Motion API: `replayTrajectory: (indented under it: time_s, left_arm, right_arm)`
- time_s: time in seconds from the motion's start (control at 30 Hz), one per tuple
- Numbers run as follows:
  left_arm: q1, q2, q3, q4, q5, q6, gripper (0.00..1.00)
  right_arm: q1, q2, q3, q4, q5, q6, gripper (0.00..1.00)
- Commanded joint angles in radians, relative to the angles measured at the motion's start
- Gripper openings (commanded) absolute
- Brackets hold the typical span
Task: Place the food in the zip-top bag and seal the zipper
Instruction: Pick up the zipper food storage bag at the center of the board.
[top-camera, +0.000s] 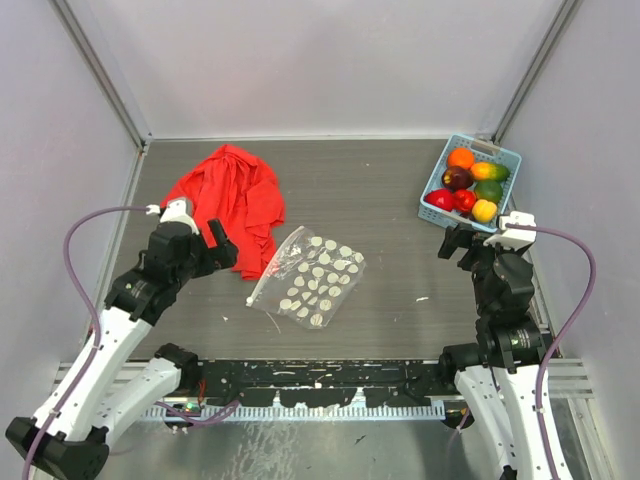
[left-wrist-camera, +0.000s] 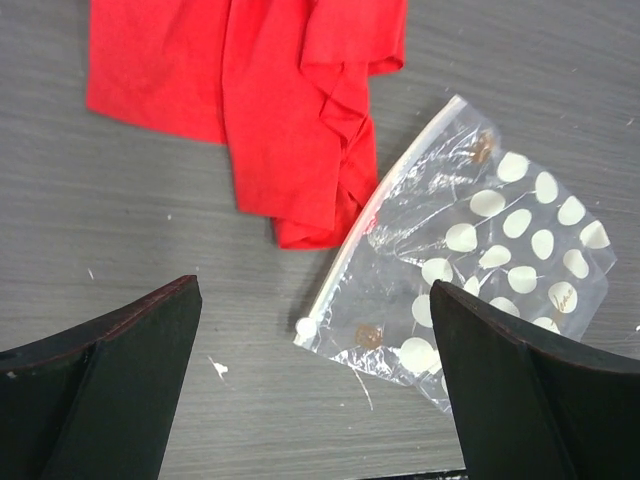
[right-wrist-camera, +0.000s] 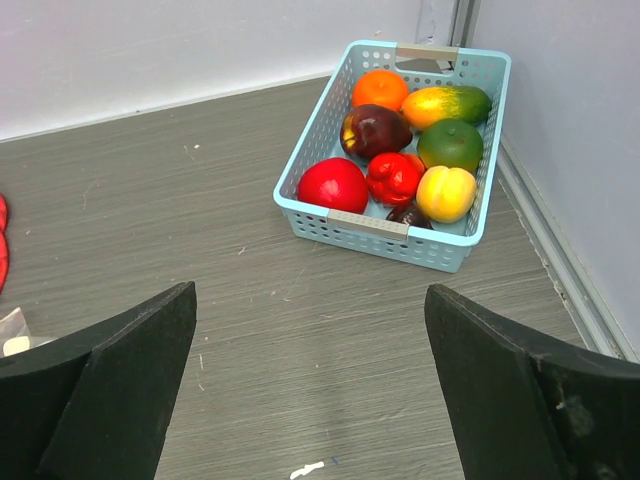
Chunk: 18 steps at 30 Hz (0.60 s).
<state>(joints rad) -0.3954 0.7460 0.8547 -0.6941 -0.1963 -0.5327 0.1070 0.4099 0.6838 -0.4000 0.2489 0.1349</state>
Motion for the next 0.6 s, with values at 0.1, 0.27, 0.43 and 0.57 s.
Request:
replayTrajectory:
  time_s: [0.1, 0.27, 0.43, 0.57]
  left_arm:
    - [-0.003, 0.058, -0.095, 0.052, 0.067, -0.163, 0.98]
    - [-0.002, 0.160, -0.143, 0.139, 0.148, -0.220, 0.98]
    - [0.000, 0.267, -0.186, 0.202, 0.232, -0.253, 0.98]
    - [0.013, 0.298, -0.239, 0.298, 0.297, -0.277, 0.98]
  right_arm:
    - [-0.004, -0.013, 0.010, 0.059, -0.022, 0.008, 1.00]
    - [-0.004, -0.025, 0.005, 0.065, -0.022, 0.005, 1.00]
    - [-0.005, -0.016, 0.006, 0.067, -0.079, 0.003, 1.00]
    - [-0.004, -0.011, 0.004, 0.070, -0.086, 0.000, 1.00]
